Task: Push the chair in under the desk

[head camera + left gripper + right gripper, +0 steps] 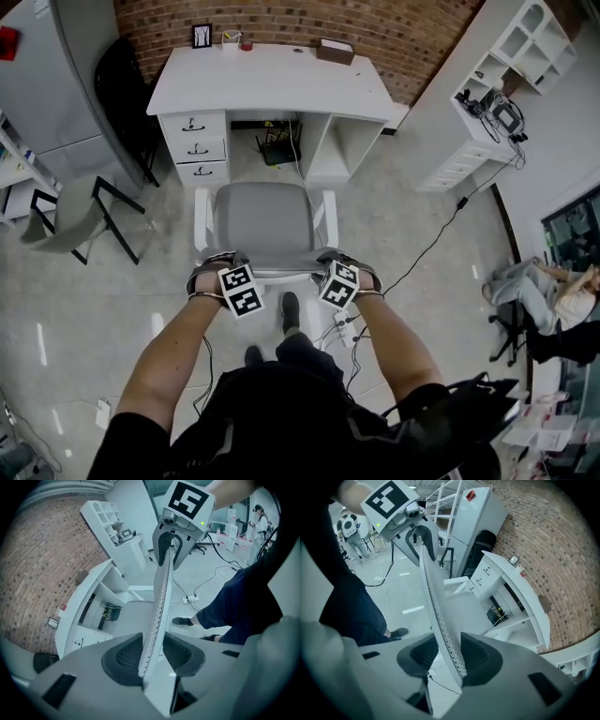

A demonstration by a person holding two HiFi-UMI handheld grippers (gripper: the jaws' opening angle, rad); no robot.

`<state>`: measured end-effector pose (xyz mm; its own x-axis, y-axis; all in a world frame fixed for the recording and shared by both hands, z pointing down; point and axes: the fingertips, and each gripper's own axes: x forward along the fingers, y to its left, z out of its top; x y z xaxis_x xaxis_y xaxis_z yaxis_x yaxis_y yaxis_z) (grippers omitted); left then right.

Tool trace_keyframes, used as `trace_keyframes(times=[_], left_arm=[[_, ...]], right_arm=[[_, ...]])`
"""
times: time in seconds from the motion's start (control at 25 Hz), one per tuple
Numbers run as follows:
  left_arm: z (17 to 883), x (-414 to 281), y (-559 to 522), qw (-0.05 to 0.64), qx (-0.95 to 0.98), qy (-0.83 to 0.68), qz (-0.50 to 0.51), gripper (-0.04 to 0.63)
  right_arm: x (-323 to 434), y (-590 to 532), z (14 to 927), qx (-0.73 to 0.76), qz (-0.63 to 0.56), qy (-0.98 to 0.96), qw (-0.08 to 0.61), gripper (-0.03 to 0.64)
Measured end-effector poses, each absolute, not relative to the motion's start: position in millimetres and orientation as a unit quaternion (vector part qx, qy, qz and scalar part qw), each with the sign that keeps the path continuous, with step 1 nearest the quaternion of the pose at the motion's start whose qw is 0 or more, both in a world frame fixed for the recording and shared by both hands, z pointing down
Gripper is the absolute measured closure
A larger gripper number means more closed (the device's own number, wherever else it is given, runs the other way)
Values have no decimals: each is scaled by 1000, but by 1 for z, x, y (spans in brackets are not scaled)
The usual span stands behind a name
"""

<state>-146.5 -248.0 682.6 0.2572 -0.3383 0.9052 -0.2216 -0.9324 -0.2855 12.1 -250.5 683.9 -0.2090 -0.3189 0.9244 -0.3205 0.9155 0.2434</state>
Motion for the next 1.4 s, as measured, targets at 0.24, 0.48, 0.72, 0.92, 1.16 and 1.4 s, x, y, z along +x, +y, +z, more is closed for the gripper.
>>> trace_keyframes(times=[0.24, 0.48, 0.72, 0.92, 1.16, 1.4], left_arm=[[686, -143, -283, 50, -790, 182, -584, 456], [686, -136, -322, 35, -787, 186, -587, 453], [689, -130, -358, 21, -783, 188, -593, 451], [690, -124, -388, 9, -775, 196, -600, 449], [692, -119, -422, 0, -770, 199, -606, 445], [694, -114, -455, -7, -761, 210, -614, 442]], right_arm=[[16, -285, 688, 201, 7, -779, 594, 465], [22, -324, 688, 197, -6, -784, 589, 466], [29, -362, 690, 189, -15, -787, 587, 468], [36, -393, 690, 190, -24, -787, 586, 469], [42, -427, 691, 185, -27, -789, 585, 469], [47, -460, 691, 189, -54, -795, 575, 471]])
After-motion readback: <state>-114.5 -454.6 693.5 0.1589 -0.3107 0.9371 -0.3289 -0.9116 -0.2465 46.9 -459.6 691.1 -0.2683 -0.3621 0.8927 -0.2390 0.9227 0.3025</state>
